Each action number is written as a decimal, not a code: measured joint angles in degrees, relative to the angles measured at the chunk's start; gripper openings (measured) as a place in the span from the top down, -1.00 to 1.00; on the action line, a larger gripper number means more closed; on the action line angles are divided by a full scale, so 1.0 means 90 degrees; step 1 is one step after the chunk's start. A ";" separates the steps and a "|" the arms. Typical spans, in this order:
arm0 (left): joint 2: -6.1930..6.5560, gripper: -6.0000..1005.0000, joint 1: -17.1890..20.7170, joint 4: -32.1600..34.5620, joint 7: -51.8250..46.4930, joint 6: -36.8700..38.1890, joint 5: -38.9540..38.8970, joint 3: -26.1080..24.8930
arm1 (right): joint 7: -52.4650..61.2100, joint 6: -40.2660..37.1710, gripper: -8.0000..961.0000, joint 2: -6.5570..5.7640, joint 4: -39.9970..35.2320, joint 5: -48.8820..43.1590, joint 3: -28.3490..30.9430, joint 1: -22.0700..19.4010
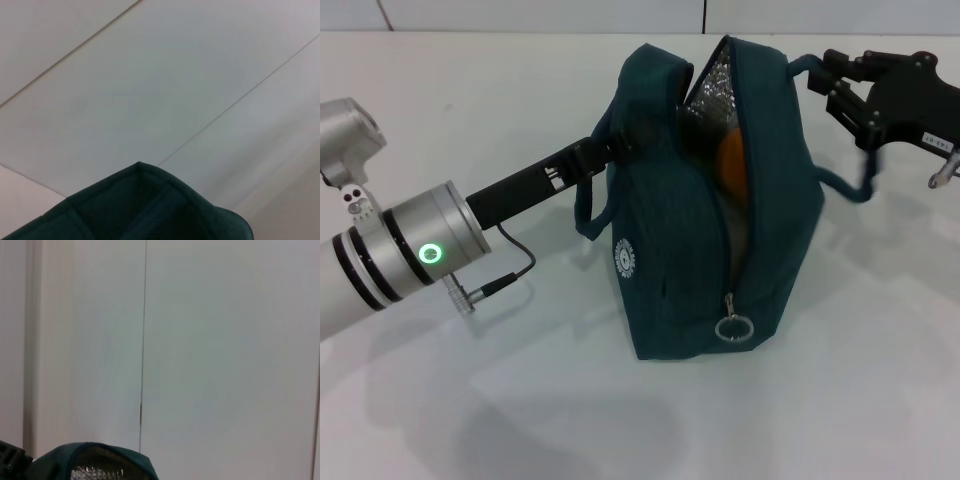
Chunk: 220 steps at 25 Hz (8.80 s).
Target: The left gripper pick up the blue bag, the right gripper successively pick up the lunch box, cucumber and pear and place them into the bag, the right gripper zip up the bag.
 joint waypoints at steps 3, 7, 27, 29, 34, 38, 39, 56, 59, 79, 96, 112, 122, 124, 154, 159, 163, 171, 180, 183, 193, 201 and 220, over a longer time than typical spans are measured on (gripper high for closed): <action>0.0002 0.86 0.0003 -0.0023 0.0001 -0.0038 -0.0007 -0.0005 | 0.0000 -0.0005 0.65 -0.0012 0.0015 0.0000 0.0002 -0.0006; 0.0008 0.86 0.0021 -0.0061 0.0001 -0.0067 -0.0027 -0.0011 | 0.0010 -0.0042 0.36 -0.0022 0.0022 0.0000 0.0002 -0.0048; 0.0010 0.86 0.0153 -0.0063 0.0058 -0.0061 -0.0108 -0.0012 | 0.0353 -0.3321 -0.42 -0.0286 0.0269 -0.1129 0.0567 -0.0548; 0.0010 0.86 0.0153 -0.0063 0.0058 -0.0057 -0.0108 -0.0011 | 0.0519 -0.3299 -0.42 -0.0212 0.0305 -0.1698 0.0569 -0.0511; 0.0010 0.86 0.0154 -0.0062 0.0059 -0.0054 -0.0108 -0.0011 | 0.0627 -0.3228 -0.41 -0.0057 0.0687 -0.2326 0.0567 -0.0264; 0.0010 0.86 0.0145 -0.0062 0.0059 -0.0055 -0.0112 -0.0011 | 0.0591 -0.3058 -0.41 0.0068 0.1382 -0.2639 0.0424 0.0163; 0.0010 0.86 0.0142 -0.0062 0.0059 -0.0058 -0.0112 -0.0011 | 0.0581 -0.2999 -0.41 0.0081 0.1457 -0.2643 0.0372 0.0207; 0.0010 0.86 0.0104 -0.0062 0.0071 -0.0090 -0.0220 -0.0031 | 0.0595 -0.2158 -0.40 0.0143 0.1652 -0.2483 -0.0261 0.0404; 0.0010 0.86 0.0104 -0.0062 0.0078 -0.0092 -0.0228 -0.0031 | 0.0583 -0.1981 -0.39 0.0144 0.1659 -0.2253 -0.0581 0.0451; 0.0010 0.86 0.0166 -0.0062 0.0078 -0.0111 -0.0254 -0.0026 | 0.0560 -0.1891 -0.03 0.0144 0.1602 -0.1996 -0.0824 0.0486; 0.0010 0.86 0.0173 -0.0069 0.0083 -0.0110 -0.0253 -0.0011 | 0.0470 -0.1702 0.25 0.0144 0.1639 -0.1748 -0.0987 0.0563; 0.0010 0.86 0.0173 -0.0083 0.0088 -0.0133 -0.0240 0.0004 | 0.0345 -0.1559 0.30 0.0145 0.1653 -0.1398 -0.1503 0.0665; 0.0010 0.86 0.0231 -0.0082 0.0088 -0.0120 -0.0242 0.0009 | 0.0369 -0.1425 0.30 0.0145 0.1673 -0.1194 -0.1643 0.0653; 0.0010 0.86 0.0232 -0.0082 0.0088 -0.0119 -0.0243 0.0009 | 0.0369 -0.1422 0.30 0.0144 0.1672 -0.1179 -0.1644 0.0652; 0.0020 0.86 0.0414 -0.0074 0.0088 -0.0081 -0.0252 -0.0014 | -0.0096 -0.1952 0.96 0.0076 0.1241 -0.0541 -0.1258 0.0031; 0.0020 0.85 0.0406 -0.0058 0.0119 -0.0081 -0.0245 -0.0015 | -0.0210 -0.1977 0.96 0.0091 0.1241 -0.0532 -0.1256 0.0062; 0.0020 0.82 0.0390 -0.0044 0.0233 -0.0071 -0.0224 0.0013 | -0.0249 -0.1982 0.96 0.0105 0.1241 -0.0527 -0.1264 0.0078; 0.0020 0.50 0.0434 -0.0055 0.0562 0.0195 -0.0233 -0.0002 | -0.0351 -0.2041 0.95 0.0105 0.1165 -0.0418 -0.1250 0.0080; 0.0039 -0.30 0.0576 -0.0018 0.0922 0.0572 -0.0384 -0.0027 | -0.0522 -0.2283 0.95 0.0098 0.1138 -0.0231 -0.1100 0.0075; 0.0057 -0.50 0.0659 -0.0006 0.1010 0.0701 -0.0539 -0.0029 | -0.0584 -0.2314 0.95 0.0099 0.1032 -0.0102 -0.1063 0.0079; 0.0086 -0.75 0.0833 0.0040 0.1178 0.0953 -0.0745 -0.0031 | -0.0592 -0.2212 0.95 0.0100 0.0803 0.0116 -0.1003 0.0312; 0.0088 -0.75 0.0953 0.0077 0.1326 0.1087 -0.0732 -0.0031 | -0.0592 -0.1911 0.94 0.0106 0.0761 0.0332 -0.1004 0.0594; 0.0088 -0.74 0.1082 0.0074 0.1540 0.1170 -0.0718 -0.0040 | -0.0592 -0.1903 0.93 0.0091 0.0888 0.1043 -0.1000 0.0673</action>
